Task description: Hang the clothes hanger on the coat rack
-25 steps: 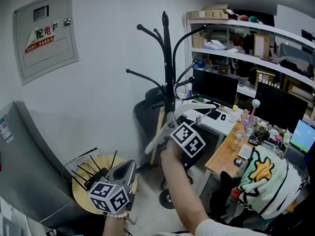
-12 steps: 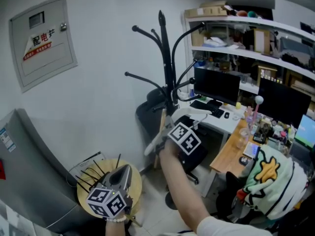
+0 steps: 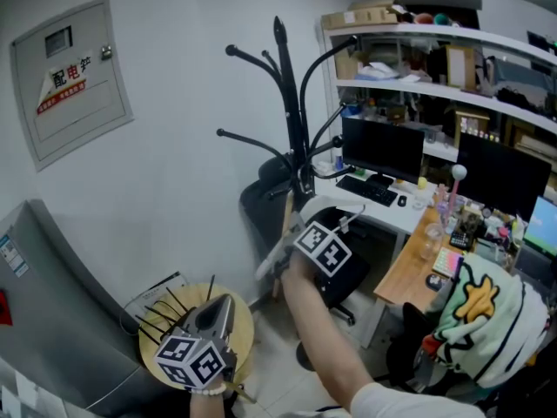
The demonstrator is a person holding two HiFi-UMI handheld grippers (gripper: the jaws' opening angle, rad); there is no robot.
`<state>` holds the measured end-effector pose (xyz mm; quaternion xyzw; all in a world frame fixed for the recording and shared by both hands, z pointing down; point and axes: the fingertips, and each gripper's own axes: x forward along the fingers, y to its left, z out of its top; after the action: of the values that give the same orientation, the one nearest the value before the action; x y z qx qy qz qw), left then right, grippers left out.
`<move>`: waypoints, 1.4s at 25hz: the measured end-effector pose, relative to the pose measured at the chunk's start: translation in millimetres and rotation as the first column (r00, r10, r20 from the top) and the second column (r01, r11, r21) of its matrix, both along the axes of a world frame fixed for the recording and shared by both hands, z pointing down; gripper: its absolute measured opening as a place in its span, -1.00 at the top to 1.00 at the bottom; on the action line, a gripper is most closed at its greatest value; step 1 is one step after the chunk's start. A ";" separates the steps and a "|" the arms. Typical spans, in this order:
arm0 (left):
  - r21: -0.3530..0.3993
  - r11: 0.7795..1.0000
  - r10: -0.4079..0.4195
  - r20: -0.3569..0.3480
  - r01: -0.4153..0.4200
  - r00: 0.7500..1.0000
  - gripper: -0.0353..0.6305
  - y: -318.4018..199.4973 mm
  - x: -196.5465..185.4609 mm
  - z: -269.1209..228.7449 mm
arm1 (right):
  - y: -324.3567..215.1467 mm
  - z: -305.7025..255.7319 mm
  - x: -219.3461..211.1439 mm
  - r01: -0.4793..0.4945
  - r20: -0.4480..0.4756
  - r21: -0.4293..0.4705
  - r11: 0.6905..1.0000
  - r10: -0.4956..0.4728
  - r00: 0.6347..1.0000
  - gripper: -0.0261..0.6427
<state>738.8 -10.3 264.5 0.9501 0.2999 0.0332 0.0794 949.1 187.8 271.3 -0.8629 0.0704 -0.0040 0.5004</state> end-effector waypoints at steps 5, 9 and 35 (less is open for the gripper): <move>-0.007 1.000 -0.004 -0.003 0.004 1.000 0.90 -1.8 -1.7 -0.9 | -6.3 0.7 1.7 0.032 0.009 -0.002 0.999 -0.032 0.999 0.45; -0.018 1.000 -0.010 -0.004 0.010 1.000 0.90 -5.8 -4.7 -0.9 | -6.9 1.6 0.7 0.033 0.026 -0.014 0.999 -0.032 0.999 0.44; -0.060 0.998 -0.012 0.002 0.012 1.000 0.90 -7.9 -55.3 -3.5 | -9.0 -25.6 -63.1 0.124 -0.023 -0.157 0.980 -0.129 0.991 0.25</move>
<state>683.5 -18.2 261.0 0.9490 0.2951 0.0243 0.1084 886.1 178.8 245.7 -0.8931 0.1328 -0.0270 0.4290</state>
